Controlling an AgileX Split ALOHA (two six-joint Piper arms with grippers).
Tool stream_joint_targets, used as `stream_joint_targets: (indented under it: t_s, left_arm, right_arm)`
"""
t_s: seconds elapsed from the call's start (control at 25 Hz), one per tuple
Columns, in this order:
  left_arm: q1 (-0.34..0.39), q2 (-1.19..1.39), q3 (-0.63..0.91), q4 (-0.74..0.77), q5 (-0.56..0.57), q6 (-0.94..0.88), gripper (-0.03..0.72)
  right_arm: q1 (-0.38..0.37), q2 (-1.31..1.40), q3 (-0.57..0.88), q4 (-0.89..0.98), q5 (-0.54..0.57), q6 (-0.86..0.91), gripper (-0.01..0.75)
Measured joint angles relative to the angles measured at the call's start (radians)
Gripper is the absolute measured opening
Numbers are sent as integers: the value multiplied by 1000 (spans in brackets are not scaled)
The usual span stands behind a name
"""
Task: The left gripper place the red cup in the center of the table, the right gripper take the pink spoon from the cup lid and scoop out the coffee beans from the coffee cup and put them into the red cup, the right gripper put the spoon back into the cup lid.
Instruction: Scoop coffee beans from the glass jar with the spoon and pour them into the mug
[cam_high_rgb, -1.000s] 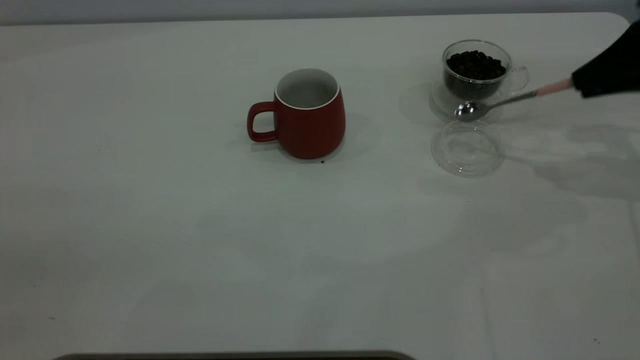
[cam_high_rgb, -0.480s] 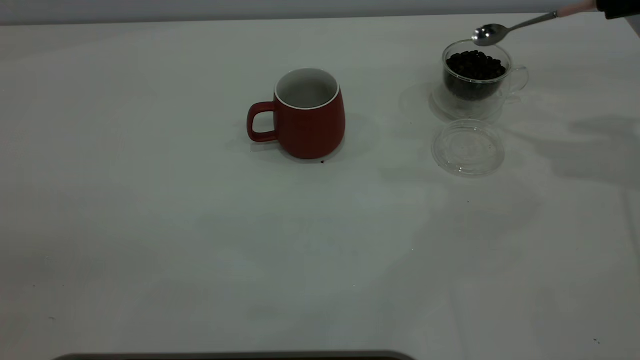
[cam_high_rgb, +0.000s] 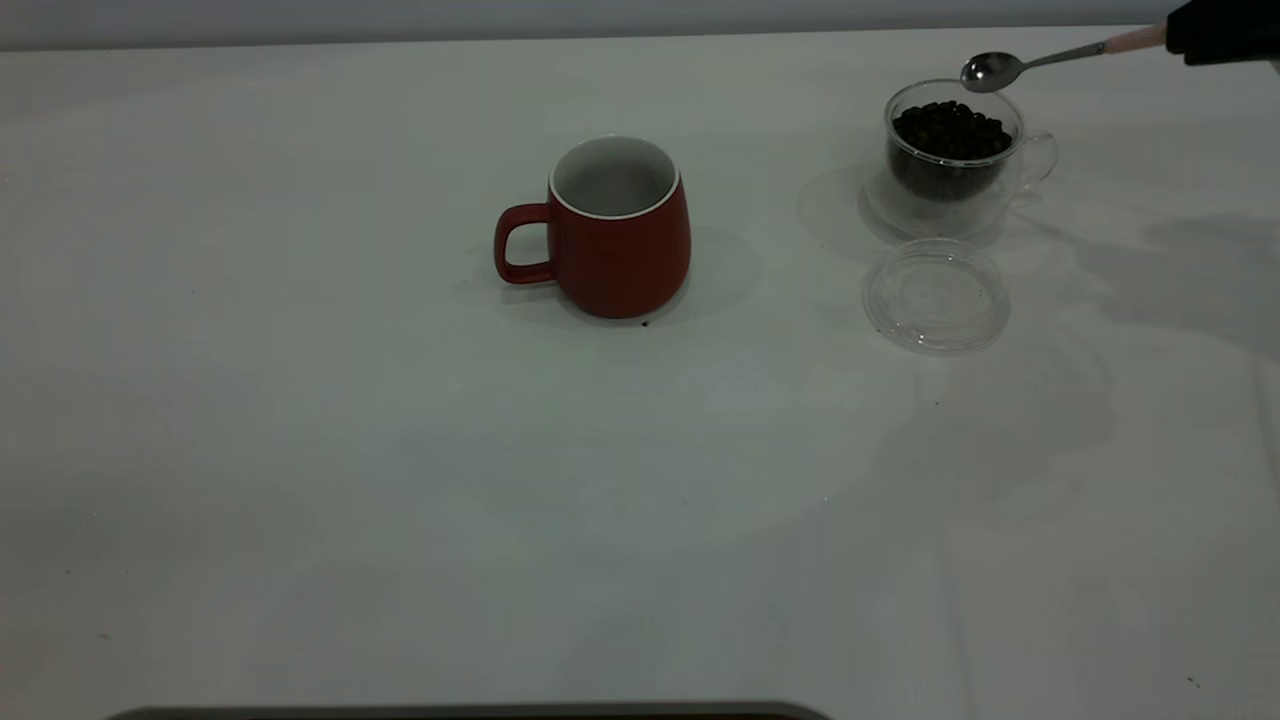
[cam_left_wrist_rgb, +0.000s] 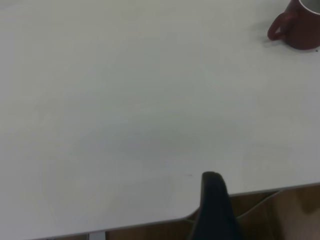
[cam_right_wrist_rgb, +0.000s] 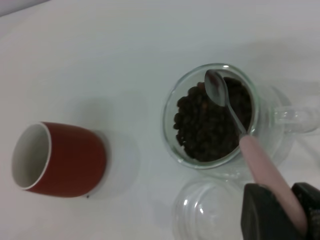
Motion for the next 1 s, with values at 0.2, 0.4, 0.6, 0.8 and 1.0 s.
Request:
stream_joint_targets:
  t_s: [0.2, 0.4, 0.6, 0.8, 1.0]
  left_arm:
    - [0, 0, 0, 0, 0, 0, 590]
    - [0, 0, 0, 0, 0, 0, 590]
    - [0, 0, 0, 0, 0, 0, 590]
    - [0, 0, 0, 0, 0, 0, 590]
    - [0, 0, 0, 0, 0, 0, 590]
  right_arm:
    - [34, 46, -31, 5, -31, -22, 111]
    - [69, 66, -55, 3, -67, -28, 111]
    - [70, 90, -57, -1, -72, -16, 111]
    - [70, 110, -58, -8, -56, 24, 111]
    - [70, 117, -58, -9, -29, 64, 111]
